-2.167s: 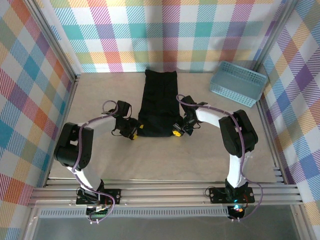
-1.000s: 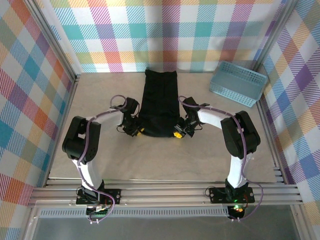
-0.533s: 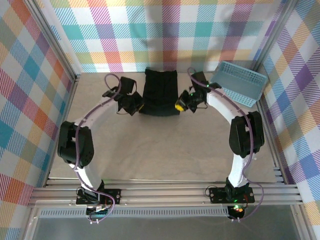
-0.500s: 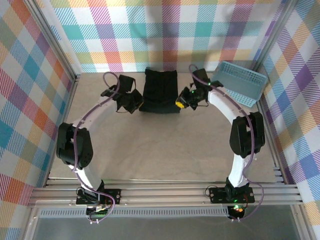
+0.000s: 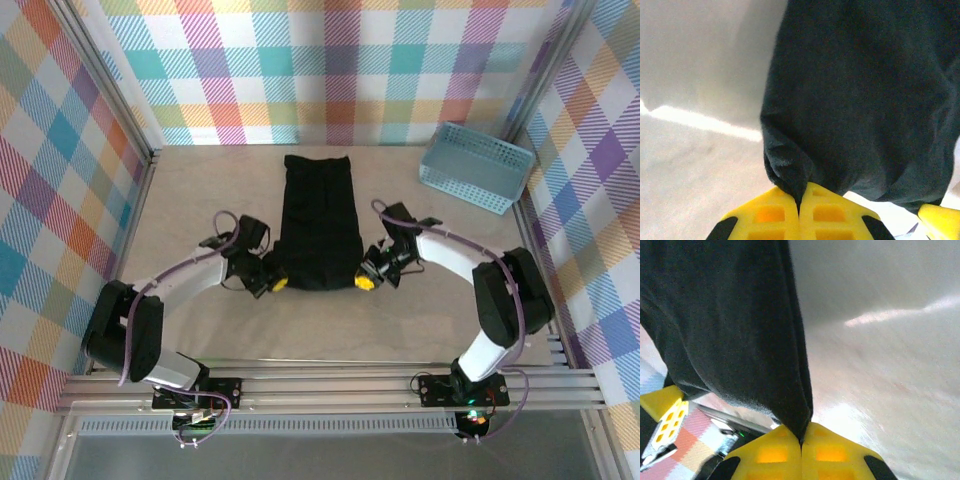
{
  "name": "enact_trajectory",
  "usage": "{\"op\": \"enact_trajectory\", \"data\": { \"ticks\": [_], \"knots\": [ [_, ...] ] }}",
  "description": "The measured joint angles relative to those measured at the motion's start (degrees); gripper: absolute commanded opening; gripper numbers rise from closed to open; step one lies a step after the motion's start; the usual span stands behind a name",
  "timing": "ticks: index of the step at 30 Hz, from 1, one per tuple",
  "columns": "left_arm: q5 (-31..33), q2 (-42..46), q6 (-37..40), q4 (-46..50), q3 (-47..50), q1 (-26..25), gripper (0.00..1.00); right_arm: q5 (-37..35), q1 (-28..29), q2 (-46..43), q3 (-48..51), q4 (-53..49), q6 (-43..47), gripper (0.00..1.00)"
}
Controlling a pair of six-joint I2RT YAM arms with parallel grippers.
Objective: Fold and stack the t-shirts
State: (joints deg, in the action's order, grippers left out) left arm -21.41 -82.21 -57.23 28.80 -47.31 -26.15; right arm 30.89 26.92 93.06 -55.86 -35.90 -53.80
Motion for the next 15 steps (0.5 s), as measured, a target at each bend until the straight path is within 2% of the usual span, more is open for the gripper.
{"op": "enact_trajectory", "data": {
  "ticks": [4, 8, 11, 15],
  "knots": [
    [-2.4, 6.4, -1.4, -0.2, 6.8, -2.7, 0.0, 2.0, 3.5, -5.4, 6.6, -0.3, -0.9, 0.0],
    [-3.2, 11.6, -1.9, 1.0, 8.7, -3.1, 0.0, 3.0, 5.9, -11.1, 9.7, -1.4, -2.4, 0.0],
    [-3.1, 14.7, -2.1, 1.6, 8.4, -3.1, 0.0, 2.7, 5.6, -13.9, 8.5, -4.2, -2.3, 0.0],
    [-1.9, 16.4, -3.2, 2.4, 4.5, -3.0, 0.0, 1.6, 4.3, -14.2, 1.9, -8.0, -2.5, 0.0]
  ]
}}
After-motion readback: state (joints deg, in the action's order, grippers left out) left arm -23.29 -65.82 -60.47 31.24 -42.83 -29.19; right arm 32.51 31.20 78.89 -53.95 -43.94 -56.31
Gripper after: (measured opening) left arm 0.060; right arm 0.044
